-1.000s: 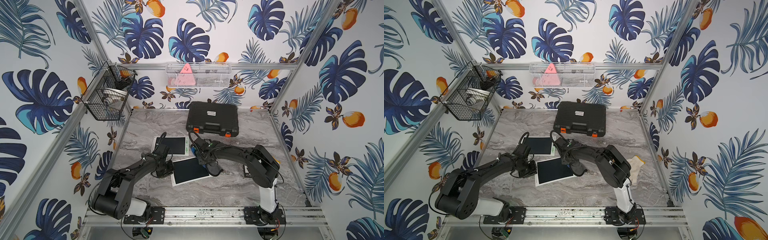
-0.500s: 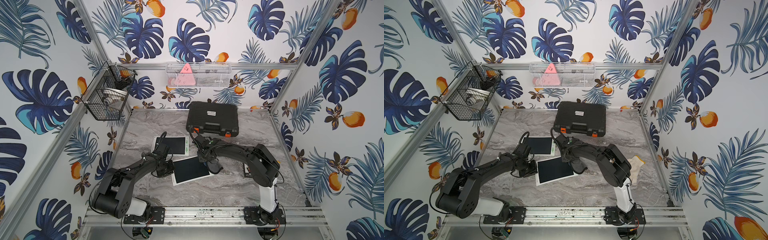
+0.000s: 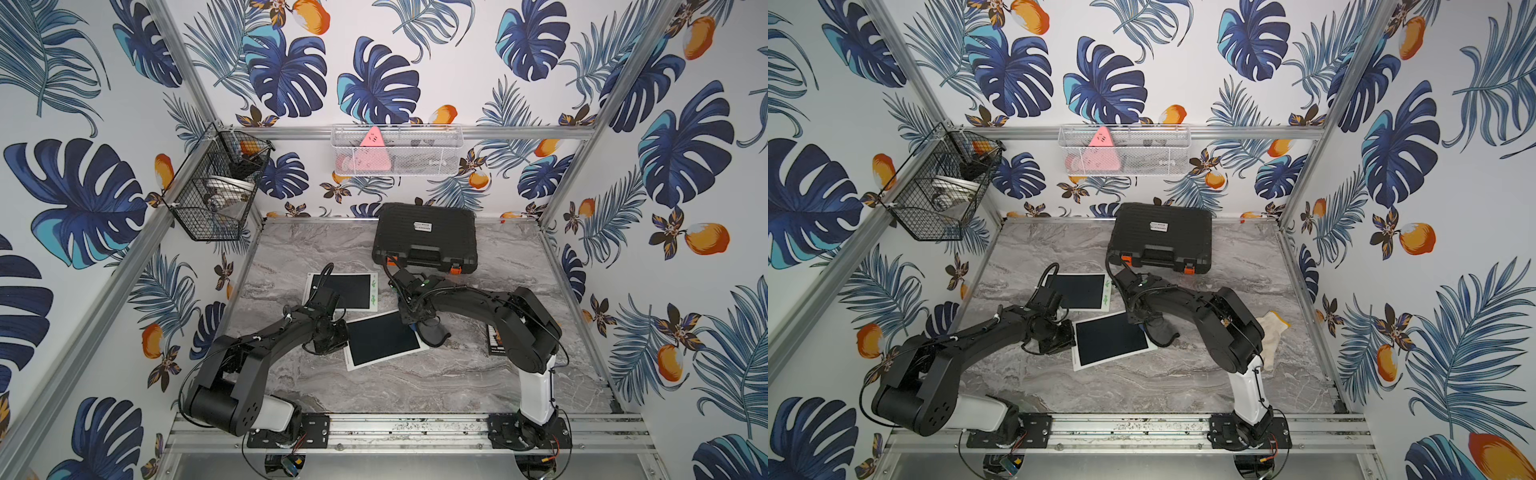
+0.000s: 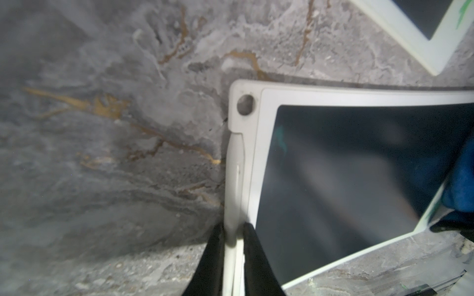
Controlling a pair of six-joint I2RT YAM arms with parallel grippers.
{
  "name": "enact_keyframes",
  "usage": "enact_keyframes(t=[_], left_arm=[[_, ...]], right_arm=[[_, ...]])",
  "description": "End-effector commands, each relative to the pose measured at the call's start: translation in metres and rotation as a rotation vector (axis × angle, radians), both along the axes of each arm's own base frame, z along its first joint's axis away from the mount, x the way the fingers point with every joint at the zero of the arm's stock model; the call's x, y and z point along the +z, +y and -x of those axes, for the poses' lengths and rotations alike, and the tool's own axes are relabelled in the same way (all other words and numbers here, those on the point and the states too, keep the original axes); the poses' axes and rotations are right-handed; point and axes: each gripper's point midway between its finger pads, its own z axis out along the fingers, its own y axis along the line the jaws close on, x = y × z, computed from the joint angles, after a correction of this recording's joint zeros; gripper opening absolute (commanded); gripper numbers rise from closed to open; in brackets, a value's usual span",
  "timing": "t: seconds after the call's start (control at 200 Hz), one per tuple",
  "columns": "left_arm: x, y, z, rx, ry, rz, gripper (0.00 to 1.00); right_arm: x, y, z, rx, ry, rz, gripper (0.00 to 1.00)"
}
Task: Wipe the drawing tablet
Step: Wipe the dirt from the drawing tablet.
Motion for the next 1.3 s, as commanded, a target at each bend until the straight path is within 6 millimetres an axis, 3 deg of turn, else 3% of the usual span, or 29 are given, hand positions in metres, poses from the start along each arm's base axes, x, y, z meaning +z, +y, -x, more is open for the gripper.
enact_keyframes(t=[0.0, 0.085, 0.175, 0.19, 0.305, 0.37, 0.51, 0.646, 0.856, 0.936, 1.121, 1.176, 1.291], left_arm=[[-0.023, 0.035, 0.025, 0.012, 0.102, -0.196, 0.17], [-0.024, 0.035, 0.025, 0.01, 0.105, -0.196, 0.17], [-0.024, 0.035, 0.025, 0.006, 0.104, -0.197, 0.17], [-0.024, 0.035, 0.025, 0.004, 0.104, -0.195, 0.17], [-0.024, 0.034, 0.025, -0.002, 0.104, -0.194, 0.16], [-0.026, 0.033, 0.025, -0.005, 0.106, -0.193, 0.16], [-0.027, 0.032, 0.024, -0.011, 0.107, -0.191, 0.16], [-0.028, 0.031, 0.024, -0.022, 0.111, -0.197, 0.15], [-0.028, 0.033, 0.025, -0.025, 0.108, -0.205, 0.15], [-0.028, 0.032, 0.024, -0.027, 0.107, -0.205, 0.15], [-0.029, 0.032, 0.024, -0.033, 0.112, -0.207, 0.14], [-0.03, 0.033, 0.024, -0.033, 0.114, -0.212, 0.14], [-0.029, 0.034, 0.025, -0.032, 0.11, -0.218, 0.14]], right_arm=[[-0.006, 0.004, 0.002, -0.003, 0.017, 0.018, 0.0], [-0.014, -0.009, -0.002, -0.046, 0.035, 0.036, 0.0], [-0.024, -0.037, -0.005, -0.107, 0.063, 0.051, 0.0], [-0.015, -0.04, -0.006, -0.115, 0.05, 0.035, 0.0], [-0.008, -0.065, 0.001, -0.117, 0.038, 0.056, 0.0], [-0.003, -0.059, 0.015, -0.075, 0.036, 0.051, 0.0], [0.009, -0.026, 0.043, 0.005, 0.009, 0.022, 0.0], [0.0, -0.018, 0.055, -0.005, 0.034, 0.022, 0.0], [-0.019, -0.079, 0.052, -0.111, 0.08, 0.064, 0.0], [-0.015, -0.09, 0.053, -0.103, 0.069, 0.081, 0.0], [-0.006, -0.049, 0.064, 0.006, 0.049, 0.053, 0.0], [0.0, -0.033, 0.056, -0.001, 0.038, 0.014, 0.0], [-0.004, -0.044, 0.039, -0.054, 0.047, 0.03, 0.0]])
